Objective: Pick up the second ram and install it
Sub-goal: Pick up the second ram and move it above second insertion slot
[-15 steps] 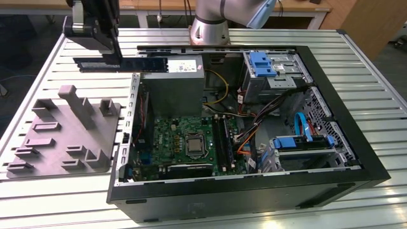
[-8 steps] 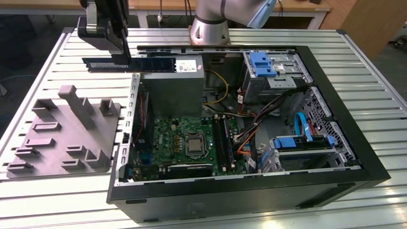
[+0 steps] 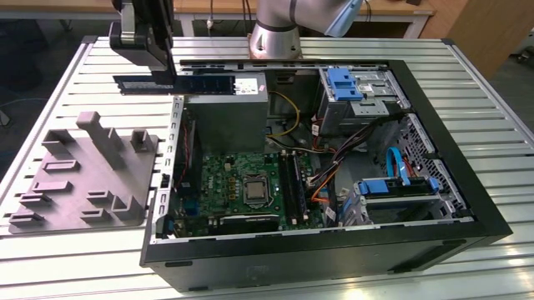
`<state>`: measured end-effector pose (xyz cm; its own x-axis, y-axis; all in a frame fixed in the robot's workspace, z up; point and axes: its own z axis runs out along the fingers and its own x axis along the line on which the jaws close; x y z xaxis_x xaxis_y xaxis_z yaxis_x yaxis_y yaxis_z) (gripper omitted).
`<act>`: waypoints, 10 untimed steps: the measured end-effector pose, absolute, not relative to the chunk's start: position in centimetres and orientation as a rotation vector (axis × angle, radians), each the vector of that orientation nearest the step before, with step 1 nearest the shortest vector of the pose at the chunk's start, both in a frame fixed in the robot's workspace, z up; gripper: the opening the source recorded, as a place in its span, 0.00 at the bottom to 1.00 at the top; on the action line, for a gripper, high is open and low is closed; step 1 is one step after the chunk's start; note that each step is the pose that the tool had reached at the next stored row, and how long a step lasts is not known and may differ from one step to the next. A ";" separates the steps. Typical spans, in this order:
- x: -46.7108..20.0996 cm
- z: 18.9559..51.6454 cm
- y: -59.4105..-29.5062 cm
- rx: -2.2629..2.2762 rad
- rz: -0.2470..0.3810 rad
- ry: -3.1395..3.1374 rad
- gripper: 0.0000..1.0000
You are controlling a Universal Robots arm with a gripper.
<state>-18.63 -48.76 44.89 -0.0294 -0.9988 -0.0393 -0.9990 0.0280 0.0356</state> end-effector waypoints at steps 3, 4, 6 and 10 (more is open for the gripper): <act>-18.4 44.8 -48.8 -2.186 0.084 2.249 0.12; -18.3 44.8 -48.8 -2.186 0.084 2.249 0.12; -18.2 44.8 -48.8 -2.186 0.084 2.249 0.12; -17.8 44.8 -48.8 -2.186 0.085 2.249 0.12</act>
<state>-17.79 -48.76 44.77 -0.0291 -0.9987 -0.0408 -0.9990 0.0277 0.0356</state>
